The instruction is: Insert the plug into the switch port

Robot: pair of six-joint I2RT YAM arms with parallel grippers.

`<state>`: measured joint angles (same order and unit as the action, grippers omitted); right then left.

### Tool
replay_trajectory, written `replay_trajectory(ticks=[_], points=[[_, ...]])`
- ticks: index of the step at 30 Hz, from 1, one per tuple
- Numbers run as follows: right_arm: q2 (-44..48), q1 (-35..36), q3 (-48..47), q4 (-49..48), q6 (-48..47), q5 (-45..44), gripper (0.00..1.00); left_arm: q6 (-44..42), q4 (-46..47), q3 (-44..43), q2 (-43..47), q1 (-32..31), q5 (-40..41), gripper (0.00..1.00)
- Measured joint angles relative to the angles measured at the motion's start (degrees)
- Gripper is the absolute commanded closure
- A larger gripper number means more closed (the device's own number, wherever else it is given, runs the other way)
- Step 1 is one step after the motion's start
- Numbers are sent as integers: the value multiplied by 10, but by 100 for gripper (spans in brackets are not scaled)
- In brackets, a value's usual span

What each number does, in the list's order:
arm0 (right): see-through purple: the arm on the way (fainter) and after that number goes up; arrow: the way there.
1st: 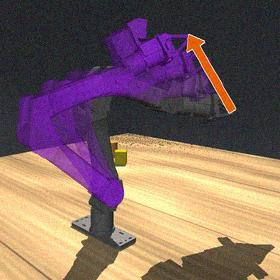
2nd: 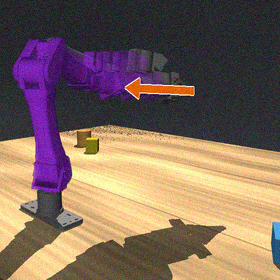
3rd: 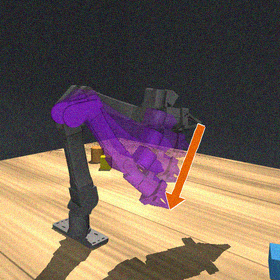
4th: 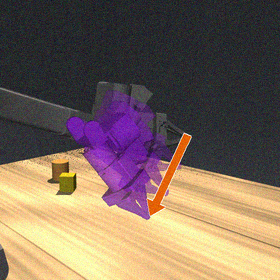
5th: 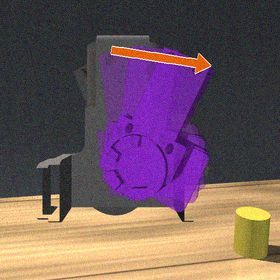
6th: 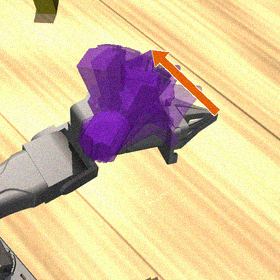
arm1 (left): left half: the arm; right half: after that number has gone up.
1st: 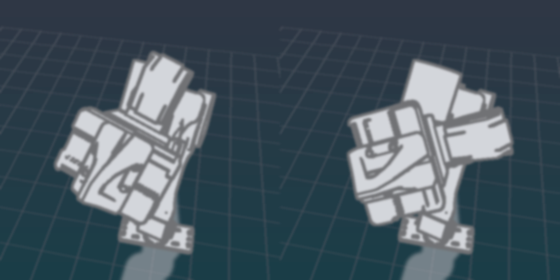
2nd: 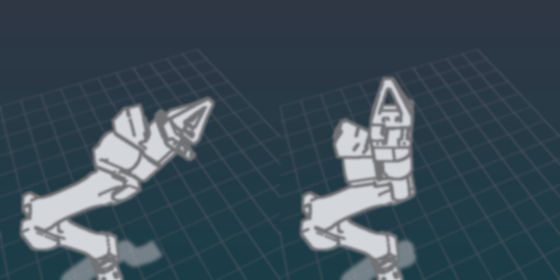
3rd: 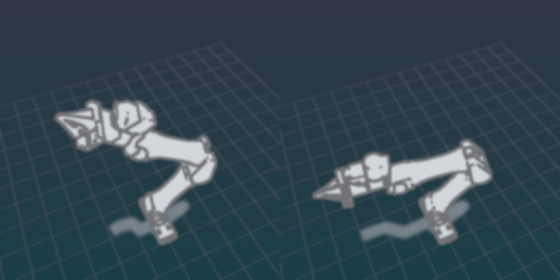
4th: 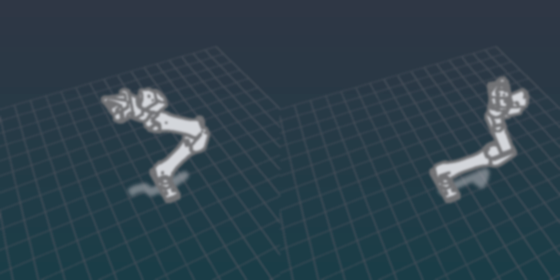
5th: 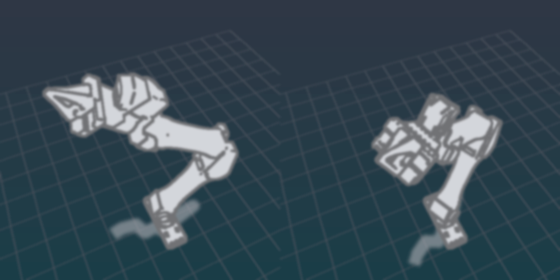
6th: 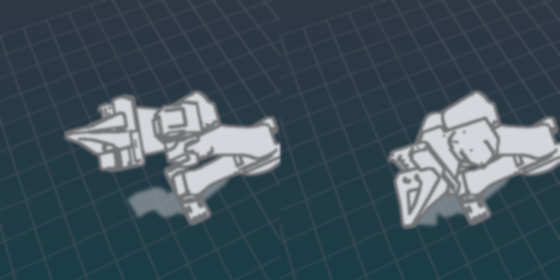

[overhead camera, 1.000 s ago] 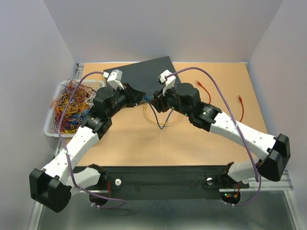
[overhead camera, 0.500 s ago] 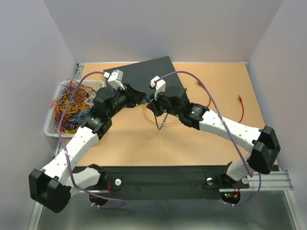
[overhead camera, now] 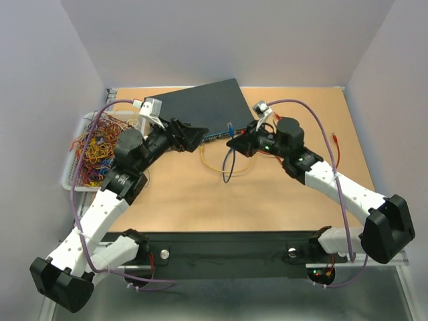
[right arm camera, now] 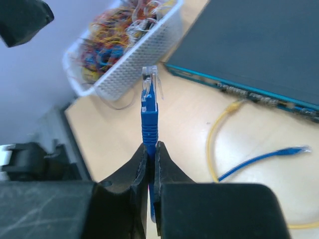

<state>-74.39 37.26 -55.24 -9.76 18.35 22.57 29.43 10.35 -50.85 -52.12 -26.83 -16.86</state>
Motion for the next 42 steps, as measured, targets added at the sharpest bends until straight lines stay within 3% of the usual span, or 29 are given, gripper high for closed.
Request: replay_trajectory(ticks=[3, 8, 11, 25, 36, 39, 42], points=[[7, -52, 28, -63, 73, 108, 99, -5, 47, 11, 19, 3, -42, 14], [-6, -42, 33, -229, 211, 263, 100, -3, 121, 34, 27, 3, -117, 23], [-10, -41, 33, -293, 257, 308, 100, -1, 148, 40, 19, 3, -147, 24], [-54, -34, 33, -383, 336, 345, 99, 24, 216, 55, -11, 3, -203, 25], [-68, -16, 33, -395, 340, 347, 100, 36, 246, 55, -37, -4, -218, 44], [-68, -15, 33, -400, 340, 347, 100, 38, 245, 55, -44, -6, -219, 57], [-68, -15, 33, -401, 340, 347, 99, 39, 247, 55, -45, -11, -222, 82]])
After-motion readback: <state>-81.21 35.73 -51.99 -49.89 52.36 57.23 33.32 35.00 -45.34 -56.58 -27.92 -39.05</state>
